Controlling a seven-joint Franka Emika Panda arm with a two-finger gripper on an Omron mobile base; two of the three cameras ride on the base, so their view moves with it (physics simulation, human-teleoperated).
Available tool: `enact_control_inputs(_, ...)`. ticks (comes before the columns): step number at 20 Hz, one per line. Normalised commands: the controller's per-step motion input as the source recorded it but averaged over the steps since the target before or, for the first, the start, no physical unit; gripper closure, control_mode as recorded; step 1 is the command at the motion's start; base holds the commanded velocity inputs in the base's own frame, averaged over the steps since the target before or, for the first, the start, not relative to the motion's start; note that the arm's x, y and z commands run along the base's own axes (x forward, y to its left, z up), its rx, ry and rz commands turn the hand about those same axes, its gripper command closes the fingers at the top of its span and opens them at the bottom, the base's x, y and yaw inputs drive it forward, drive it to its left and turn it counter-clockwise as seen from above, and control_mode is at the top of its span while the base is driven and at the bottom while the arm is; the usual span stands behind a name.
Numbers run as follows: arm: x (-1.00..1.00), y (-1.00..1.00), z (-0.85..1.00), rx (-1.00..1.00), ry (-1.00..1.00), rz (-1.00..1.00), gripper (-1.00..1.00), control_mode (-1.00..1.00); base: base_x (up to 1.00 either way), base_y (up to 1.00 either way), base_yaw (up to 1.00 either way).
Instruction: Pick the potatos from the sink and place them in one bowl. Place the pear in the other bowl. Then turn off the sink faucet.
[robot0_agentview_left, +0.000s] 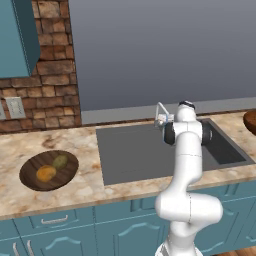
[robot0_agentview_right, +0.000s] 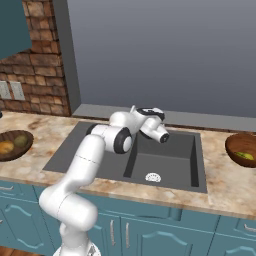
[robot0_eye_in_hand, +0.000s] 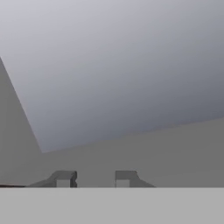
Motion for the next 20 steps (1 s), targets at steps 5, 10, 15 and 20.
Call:
enact_control_inputs(5, 0.0, 0.0, 0.0, 0.0, 0.0, 0.0, 1.0, -1.0, 0.0, 0.0, 0.0)
enact_control_inputs(10, -0.02, 0.0, 0.0, 0.0, 0.0, 0.01, 1.0, -1.0, 0.0, 0.0, 0.0)
enact_control_inputs(15, -0.09, 0.1, -0.05, 0.0, 0.0, 0.07, 1.0, -1.0, 0.0, 0.0, 0.0)
enact_control_inputs(20, -0.01, 0.0, -0.07, 0.0, 0.0, 0.1, 1.0, -1.0, 0.0, 0.0, 0.0)
